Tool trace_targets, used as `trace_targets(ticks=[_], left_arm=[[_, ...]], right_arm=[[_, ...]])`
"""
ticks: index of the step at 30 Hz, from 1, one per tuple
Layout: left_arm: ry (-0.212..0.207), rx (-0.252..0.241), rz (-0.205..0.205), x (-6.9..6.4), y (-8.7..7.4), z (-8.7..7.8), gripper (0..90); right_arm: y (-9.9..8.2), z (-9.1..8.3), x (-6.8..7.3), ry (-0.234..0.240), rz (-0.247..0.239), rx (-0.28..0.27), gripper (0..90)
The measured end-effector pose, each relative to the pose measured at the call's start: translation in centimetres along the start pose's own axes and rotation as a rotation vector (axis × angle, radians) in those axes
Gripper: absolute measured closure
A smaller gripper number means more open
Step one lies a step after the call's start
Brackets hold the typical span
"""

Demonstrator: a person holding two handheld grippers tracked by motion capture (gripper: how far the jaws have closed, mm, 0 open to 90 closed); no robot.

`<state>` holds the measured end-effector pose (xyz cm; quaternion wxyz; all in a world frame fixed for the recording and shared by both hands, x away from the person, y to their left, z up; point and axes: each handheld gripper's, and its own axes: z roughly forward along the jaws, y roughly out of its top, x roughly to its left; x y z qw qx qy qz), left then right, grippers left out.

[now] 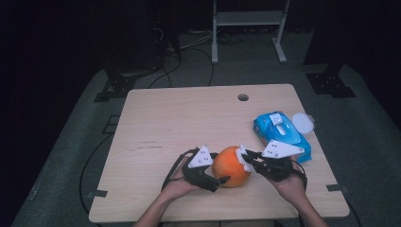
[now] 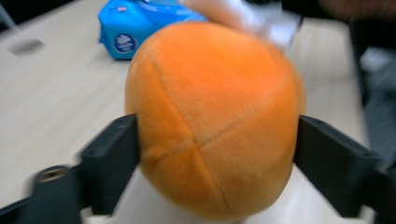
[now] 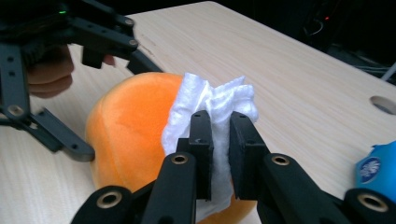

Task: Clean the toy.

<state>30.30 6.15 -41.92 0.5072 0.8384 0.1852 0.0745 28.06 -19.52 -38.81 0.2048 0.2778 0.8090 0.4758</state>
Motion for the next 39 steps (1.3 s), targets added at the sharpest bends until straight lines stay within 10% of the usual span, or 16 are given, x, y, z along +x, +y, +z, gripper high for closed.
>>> trace_targets(ticks=[9,15,17,23,29,32,35,39], left_arm=[[0.052,0.018,0.031,0.0,-0.3,-0.3,26.1],[0.032,-0.005,-0.097,1.8,-1.2,-0.7,26.2],[0.039,-0.011,-0.064,1.4,-1.0,-0.5,26.2],[0.043,0.022,0.18,-1.0,-0.3,-0.3,28.2],[0.008,0.028,0.082,0.7,-1.1,-0.8,23.9],[-0.035,0.079,-0.028,1.9,-0.8,-1.0,12.4],[-0.09,0.093,-0.098,2.1,-0.5,-1.0,7.5],[-0.045,0.068,-0.051,1.6,-0.5,-1.3,23.8]], right_arm=[[1.4,1.1,4.5,0.075,-0.127,0.002,79.6],[0.0,0.9,1.6,0.016,-0.063,0.033,79.5],[-0.2,0.8,1.2,0.025,-0.022,0.032,79.5],[1.5,0.5,3.2,0.073,-0.093,-0.011,79.1],[0.2,0.2,0.0,0.002,0.002,-0.004,79.0],[-1.1,0.9,-1.2,0.045,0.091,0.035,79.2],[-0.7,1.2,-0.6,0.069,0.077,0.034,79.3],[0.0,1.4,0.8,0.077,0.04,0.036,79.9]])
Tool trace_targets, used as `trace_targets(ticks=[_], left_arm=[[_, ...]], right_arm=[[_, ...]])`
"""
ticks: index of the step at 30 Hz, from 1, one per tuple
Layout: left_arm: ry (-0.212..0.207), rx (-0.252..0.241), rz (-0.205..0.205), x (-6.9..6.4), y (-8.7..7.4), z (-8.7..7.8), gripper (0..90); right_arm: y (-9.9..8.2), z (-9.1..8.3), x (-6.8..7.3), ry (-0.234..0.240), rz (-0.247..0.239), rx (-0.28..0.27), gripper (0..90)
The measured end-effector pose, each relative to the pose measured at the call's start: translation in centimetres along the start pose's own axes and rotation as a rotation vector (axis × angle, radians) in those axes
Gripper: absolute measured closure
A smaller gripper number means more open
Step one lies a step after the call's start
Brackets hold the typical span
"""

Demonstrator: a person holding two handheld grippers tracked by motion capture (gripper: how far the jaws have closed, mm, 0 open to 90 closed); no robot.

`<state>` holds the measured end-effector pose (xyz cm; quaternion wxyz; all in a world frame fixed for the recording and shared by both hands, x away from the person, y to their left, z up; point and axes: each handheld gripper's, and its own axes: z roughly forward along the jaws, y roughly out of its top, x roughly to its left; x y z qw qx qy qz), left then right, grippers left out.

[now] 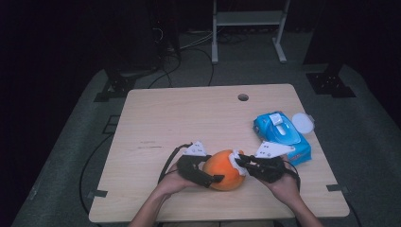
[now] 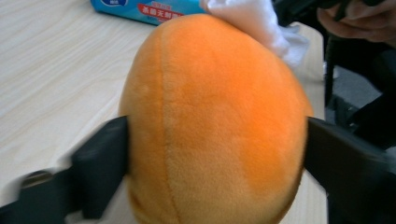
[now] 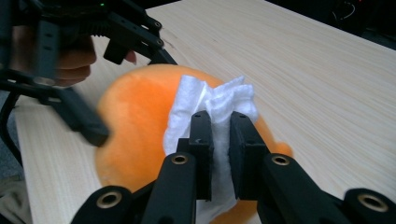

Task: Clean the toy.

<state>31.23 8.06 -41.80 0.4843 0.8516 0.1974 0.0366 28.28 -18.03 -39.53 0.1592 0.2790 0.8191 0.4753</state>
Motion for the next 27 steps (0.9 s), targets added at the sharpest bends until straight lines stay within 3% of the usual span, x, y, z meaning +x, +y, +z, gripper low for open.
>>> trace_targets(ticks=[2,4,8,11,13,15,17,19,21,22,24,25,26,27], left_arm=[[0.024,-0.068,0.074,-0.5,0.2,-0.4,31.7],[0.064,-0.135,0.175,-1.2,0.6,-0.9,32.5],[0.088,-0.22,0.322,-1.9,0.5,-0.8,33.3],[0.033,-0.163,0.32,-1.4,-0.4,0.2,31.6],[0.007,-0.079,0.321,-1.2,-1.2,1.3,25.9],[-0.004,-0.094,0.255,-0.9,-1.2,1.3,16.6],[-0.028,-0.064,0.16,-0.3,-0.7,1.2,8.6],[-0.047,-0.069,0.093,0.0,-0.7,1.2,10.7],[-0.023,-0.072,0.131,-0.4,-0.8,1.2,19.0],[-0.011,-0.068,0.17,-0.9,-0.7,1.2,21.7],[-0.008,-0.065,0.23,-1.4,-0.6,1.3,24.8],[-0.006,-0.059,0.25,-1.6,-0.6,1.3,25.8],[0.002,-0.048,0.274,-1.6,-0.6,1.3,26.7],[0.0,-0.049,0.272,-1.5,-0.7,1.1,27.7]], right_arm=[[0.4,-0.4,0.4,-0.001,-0.006,-0.023,80.1],[0.9,-1.2,0.7,-0.021,-0.018,-0.055,80.1],[2.4,-2.9,1.7,-0.037,-0.07,-0.102,80.1],[2.5,-2.5,2.2,-0.048,-0.111,-0.07,79.9],[1.9,-1.6,2.2,-0.066,-0.134,-0.028,79.9],[1.0,-0.4,2.0,-0.073,-0.136,0.021,79.9],[0.8,-0.1,1.6,-0.058,-0.112,0.015,79.9],[0.9,-0.1,1.8,-0.066,-0.118,0.018,79.9],[1.1,0.0,2.4,-0.068,-0.122,0.017,80.0],[1.1,0.0,2.6,-0.066,-0.126,0.014,80.0],[1.4,0.2,3.3,0.007,-0.102,-0.013,79.9],[1.5,0.5,3.7,0.035,-0.115,-0.013,79.7],[1.6,0.7,4.1,0.028,-0.135,-0.003,79.6],[1.7,0.8,4.3,0.013,-0.157,0.007,79.5]])
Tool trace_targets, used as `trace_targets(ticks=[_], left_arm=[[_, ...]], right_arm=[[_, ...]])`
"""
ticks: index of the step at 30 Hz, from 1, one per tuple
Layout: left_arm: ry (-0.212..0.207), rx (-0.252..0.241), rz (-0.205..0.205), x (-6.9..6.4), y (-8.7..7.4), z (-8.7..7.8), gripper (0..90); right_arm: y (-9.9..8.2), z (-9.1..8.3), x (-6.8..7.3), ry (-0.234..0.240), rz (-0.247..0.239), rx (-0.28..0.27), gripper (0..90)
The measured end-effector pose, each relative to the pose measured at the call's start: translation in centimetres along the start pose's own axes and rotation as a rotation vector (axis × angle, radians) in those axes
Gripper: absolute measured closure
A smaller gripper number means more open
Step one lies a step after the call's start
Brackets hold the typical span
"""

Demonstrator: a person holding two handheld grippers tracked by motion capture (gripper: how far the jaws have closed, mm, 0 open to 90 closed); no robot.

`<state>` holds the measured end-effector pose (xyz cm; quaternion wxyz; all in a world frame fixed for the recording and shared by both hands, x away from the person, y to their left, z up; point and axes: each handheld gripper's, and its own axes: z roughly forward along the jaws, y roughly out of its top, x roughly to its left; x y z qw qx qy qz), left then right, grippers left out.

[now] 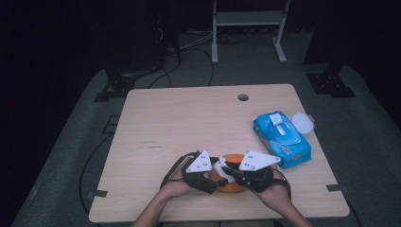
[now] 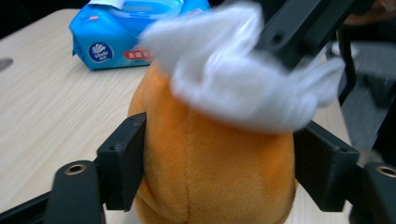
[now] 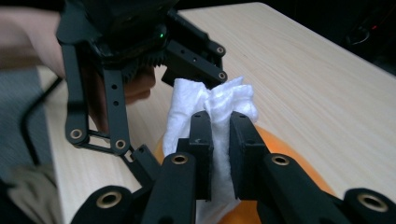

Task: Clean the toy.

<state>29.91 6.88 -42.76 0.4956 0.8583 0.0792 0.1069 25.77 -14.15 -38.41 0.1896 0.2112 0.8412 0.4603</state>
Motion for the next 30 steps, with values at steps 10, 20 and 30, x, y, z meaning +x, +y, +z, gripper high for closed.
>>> trace_targets(ticks=[10,20,30], left_arm=[[-0.002,-0.009,-0.194,2.0,-0.2,-0.9,10.3],[0.032,0.035,-0.035,0.4,0.1,-0.3,27.9],[-0.009,0.033,-0.179,1.9,-0.5,-0.7,13.3]], right_arm=[[-2.1,-1.2,-4.1,-0.089,0.128,0.014,79.4],[-0.2,0.2,-0.3,-0.028,0.015,0.03,79.6],[-2.6,-1.6,-4.6,-0.085,0.16,0.034,79.5]])
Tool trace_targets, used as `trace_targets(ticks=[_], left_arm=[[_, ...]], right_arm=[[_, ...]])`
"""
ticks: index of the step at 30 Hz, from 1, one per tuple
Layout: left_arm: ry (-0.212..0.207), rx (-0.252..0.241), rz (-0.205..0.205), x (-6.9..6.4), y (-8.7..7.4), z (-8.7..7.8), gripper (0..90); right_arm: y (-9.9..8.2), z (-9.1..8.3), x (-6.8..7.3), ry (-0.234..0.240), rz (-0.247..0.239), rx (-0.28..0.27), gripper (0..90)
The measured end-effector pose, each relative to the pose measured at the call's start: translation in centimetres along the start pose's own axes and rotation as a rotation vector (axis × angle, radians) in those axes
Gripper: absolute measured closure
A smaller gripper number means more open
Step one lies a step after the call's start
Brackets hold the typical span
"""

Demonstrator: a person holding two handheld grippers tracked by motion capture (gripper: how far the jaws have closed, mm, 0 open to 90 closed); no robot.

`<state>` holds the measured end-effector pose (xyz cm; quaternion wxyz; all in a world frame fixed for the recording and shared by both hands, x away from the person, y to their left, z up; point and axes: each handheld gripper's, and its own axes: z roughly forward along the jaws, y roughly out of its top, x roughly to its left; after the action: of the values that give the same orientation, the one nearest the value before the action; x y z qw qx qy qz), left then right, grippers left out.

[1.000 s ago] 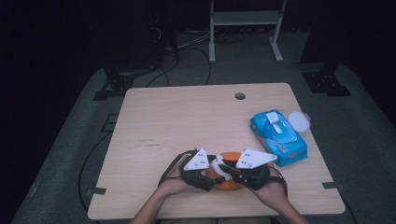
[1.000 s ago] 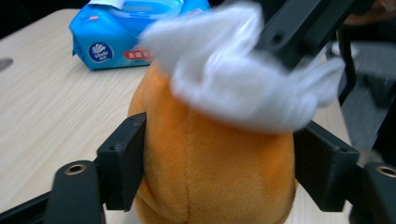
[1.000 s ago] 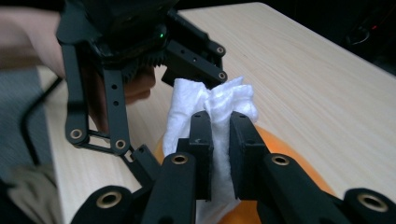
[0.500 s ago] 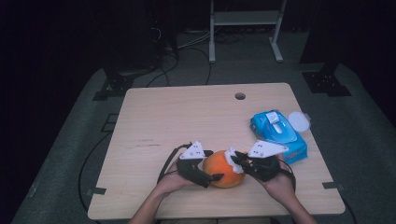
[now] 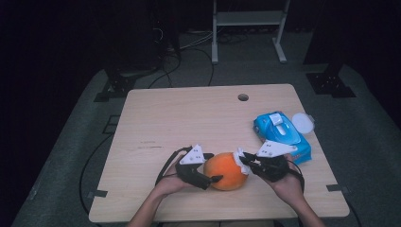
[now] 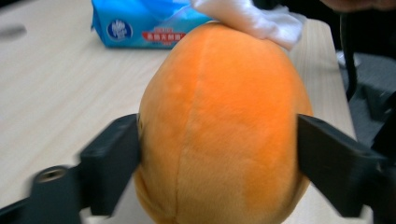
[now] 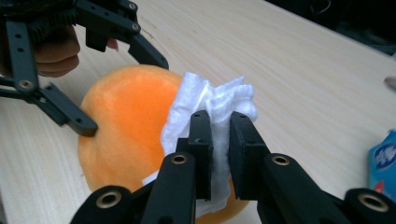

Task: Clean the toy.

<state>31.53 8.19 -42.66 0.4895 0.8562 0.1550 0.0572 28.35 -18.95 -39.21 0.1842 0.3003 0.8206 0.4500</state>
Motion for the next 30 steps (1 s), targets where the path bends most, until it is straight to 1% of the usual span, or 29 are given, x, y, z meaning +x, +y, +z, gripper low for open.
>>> trace_targets(ticks=[1,2,3,4,5,6,7,9,11,12,13,14,15,16,17,18,19,20,21,22,23,24,26,27,30], left_arm=[[-0.021,0.036,-0.039,0.0,0.2,0.3,8.6],[-0.022,0.055,-0.027,-0.2,0.2,0.6,6.7],[-0.011,0.059,0.001,-0.6,0.3,0.6,8.1],[0.006,0.05,0.039,-0.8,0.4,0.5,16.7],[0.019,0.036,0.065,-1.0,0.5,0.3,23.3],[0.036,-0.001,0.103,-1.3,0.7,0.0,27.7],[0.06,-0.033,0.137,-1.5,0.8,-0.2,31.2],[0.088,-0.067,0.197,-1.7,1.0,-0.5,33.5],[0.092,-0.084,0.239,-1.7,1.0,-0.7,33.6],[0.097,-0.079,0.258,-1.7,0.9,-0.7,33.6],[0.101,-0.06,0.275,-1.6,0.7,-0.5,33.5],[0.091,-0.042,0.271,-1.5,0.5,-0.3,32.2],[0.073,-0.005,0.265,-1.4,0.3,0.2,29.6],[0.063,-0.008,0.251,-1.4,0.1,0.4,22.9],[0.047,0.007,0.206,-1.4,0.2,0.6,18.1],[0.042,0.011,0.184,-1.3,0.2,0.7,10.1],[0.031,0.011,0.145,-1.1,0.3,0.6,8.5],[0.035,0.002,0.118,-0.9,0.3,0.5,8.5],[0.043,-0.007,0.109,-0.7,0.2,0.3,11.9],[0.048,-0.007,0.12,-0.7,0.1,0.2,18.0],[0.053,-0.014,0.123,-0.6,0.0,0.1,21.7],[0.06,-0.013,0.113,-0.6,-0.1,0.0,23.5],[0.058,-0.007,0.114,-0.3,-0.2,-0.2,24.2],[0.054,-0.009,0.108,-0.2,-0.3,-0.2,24.3],[0.049,-0.016,0.079,-0.1,-0.4,-0.1,22.8]], right_arm=[[-0.1,0.0,0.1,0.004,0.002,0.0,79.6],[0.0,0.1,0.4,0.012,-0.006,0.0,79.6],[0.1,0.2,0.7,0.015,-0.015,0.002,79.7],[0.3,0.2,1.0,0.013,-0.032,0.002,79.8],[0.5,0.2,1.2,0.009,-0.047,0.003,79.9],[0.7,0.1,1.4,0.004,-0.052,0.0,79.9],[0.9,-0.2,1.5,0.002,-0.051,-0.014,79.9],[1.3,-0.8,1.6,0.011,-0.046,-0.037,79.8],[1.7,-1.1,2.1,0.016,-0.053,-0.052,79.8],[1.8,-1.2,2.3,0.011,-0.068,-0.052,79.8],[1.9,-1.1,2.4,0.01,-0.074,-0.046,79.7],[1.8,-0.8,2.4,0.017,-0.072,-0.039,79.7],[1.8,-0.5,2.5,0.022,-0.072,-0.033,79.6],[1.6,0.1,2.6,0.036,-0.066,-0.019,79.6],[1.4,0.6,2.8,0.043,-0.065,-0.016,79.6],[1.2,1.2,3.3,0.056,-0.065,-0.013,79.4],[1.2,1.3,3.4,0.063,-0.063,-0.014,79.3],[1.2,1.4,3.5,0.079,-0.064,-0.016,79.1],[1.3,1.4,3.5,0.077,-0.066,-0.019,79.1],[1.2,1.3,3.3,0.073,-0.067,-0.022,79.0],[1.2,1.3,3.0,0.073,-0.067,-0.023,78.9],[1.0,1.2,2.6,0.066,-0.06,-0.019,78.8],[0.5,0.9,1.4,0.037,-0.041,-0.014,78.8],[0.1,0.8,0.8,0.027,-0.016,-0.008,78.9],[-0.7,0.5,-0.6,0.0,0.023,0.007,79.3]])
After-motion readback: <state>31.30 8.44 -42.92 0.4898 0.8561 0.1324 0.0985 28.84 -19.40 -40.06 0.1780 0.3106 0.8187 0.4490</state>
